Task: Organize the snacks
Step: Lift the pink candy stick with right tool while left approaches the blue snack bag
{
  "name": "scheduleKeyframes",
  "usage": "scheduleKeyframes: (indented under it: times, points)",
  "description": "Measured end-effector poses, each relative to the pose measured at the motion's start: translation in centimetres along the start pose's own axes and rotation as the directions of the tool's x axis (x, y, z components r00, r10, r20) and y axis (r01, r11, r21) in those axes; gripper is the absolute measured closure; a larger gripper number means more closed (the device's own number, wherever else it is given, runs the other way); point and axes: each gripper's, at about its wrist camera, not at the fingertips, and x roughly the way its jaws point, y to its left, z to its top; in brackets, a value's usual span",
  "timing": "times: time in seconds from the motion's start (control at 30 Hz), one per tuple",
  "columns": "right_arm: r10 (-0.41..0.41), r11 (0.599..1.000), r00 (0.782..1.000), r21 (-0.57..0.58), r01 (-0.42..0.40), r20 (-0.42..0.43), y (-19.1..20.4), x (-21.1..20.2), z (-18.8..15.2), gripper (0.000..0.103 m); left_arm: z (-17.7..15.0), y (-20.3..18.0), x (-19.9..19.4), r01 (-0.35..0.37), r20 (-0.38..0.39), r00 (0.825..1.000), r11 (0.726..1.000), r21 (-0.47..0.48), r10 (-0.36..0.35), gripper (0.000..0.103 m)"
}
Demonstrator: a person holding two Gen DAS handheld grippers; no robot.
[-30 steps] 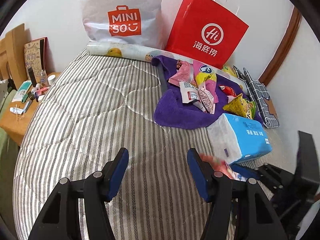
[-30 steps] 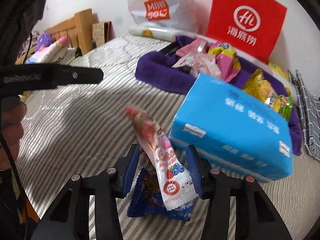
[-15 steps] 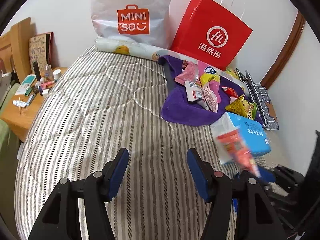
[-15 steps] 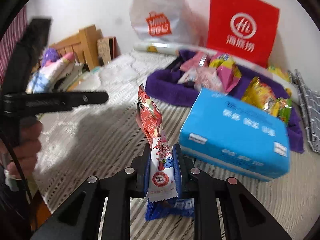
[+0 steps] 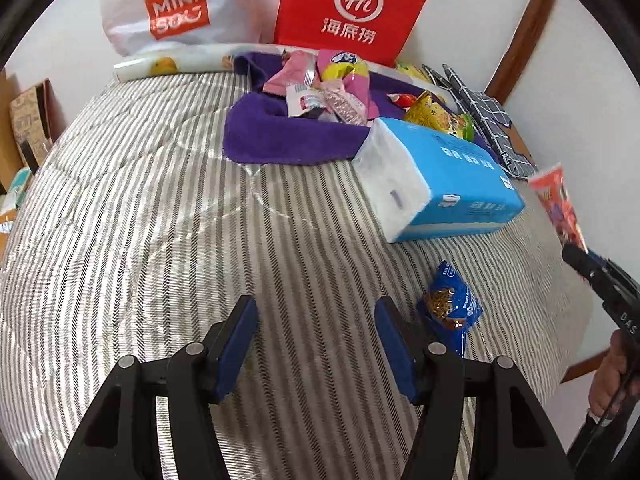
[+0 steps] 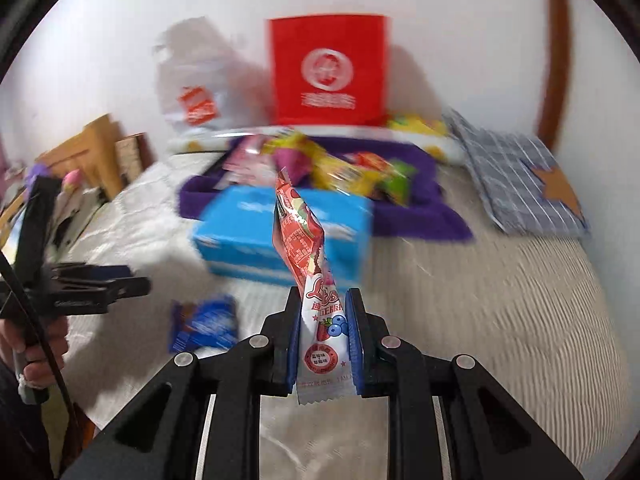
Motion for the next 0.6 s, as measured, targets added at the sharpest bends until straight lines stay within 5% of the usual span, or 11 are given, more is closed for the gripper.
scheduleKeyframes:
  times: [0.07, 0.37, 0.6]
  points:
    - [-0.038, 0.999, 0.999, 0.021, 0.038, -0.017, -1.2, 0.4, -0.9, 0.082, -0.2, -0.6, 0.0, -0.014, -0.006, 1.000, 1.000, 0.012, 0.014, 0.035]
    - [-0.049, 0.985, 0.993, 0.156, 0.066, -0.109, -5.4, 3.0, -4.0, 0.082, 0.4, -4.4, 0.1, 0.071, -0.020, 0.997, 0.989, 0.130, -0.069, 0.033]
    - [-0.041, 0.984, 0.993, 0.168, 0.059, -0.109, -5.6, 3.2, -4.7, 0.081, 1.2, -8.8, 1.8, 0.121, -0.062, 0.992, 0.948, 0.296, -0.107, 0.033]
